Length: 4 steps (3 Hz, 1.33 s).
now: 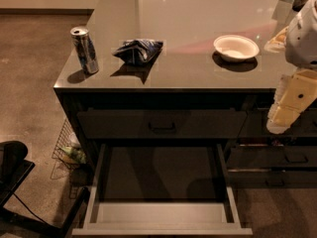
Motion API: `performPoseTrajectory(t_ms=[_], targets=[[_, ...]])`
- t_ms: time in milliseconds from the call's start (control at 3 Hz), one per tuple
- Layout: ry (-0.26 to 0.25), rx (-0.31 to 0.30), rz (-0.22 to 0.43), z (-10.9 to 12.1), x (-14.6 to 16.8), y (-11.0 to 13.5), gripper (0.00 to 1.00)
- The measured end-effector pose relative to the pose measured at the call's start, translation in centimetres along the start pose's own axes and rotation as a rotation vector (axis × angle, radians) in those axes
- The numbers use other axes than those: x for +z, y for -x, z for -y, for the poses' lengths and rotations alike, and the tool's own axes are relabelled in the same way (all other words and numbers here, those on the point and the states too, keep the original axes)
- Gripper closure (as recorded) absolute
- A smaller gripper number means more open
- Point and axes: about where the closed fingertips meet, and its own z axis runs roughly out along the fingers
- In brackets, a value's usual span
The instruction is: Close middle drawer
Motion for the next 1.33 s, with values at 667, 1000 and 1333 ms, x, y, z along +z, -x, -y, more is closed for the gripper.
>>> performPoseTrajectory(t_ms=[667, 1000, 1333], targets=[[-0.018, 0.008, 0.015, -0.3, 1.3, -0.3, 0.00], [-0.020, 0.029, 0.087, -4.0, 7.5, -3.2, 0.26], [0.003, 0.082, 0.153, -8.0, 13.8, -6.8, 0.49]])
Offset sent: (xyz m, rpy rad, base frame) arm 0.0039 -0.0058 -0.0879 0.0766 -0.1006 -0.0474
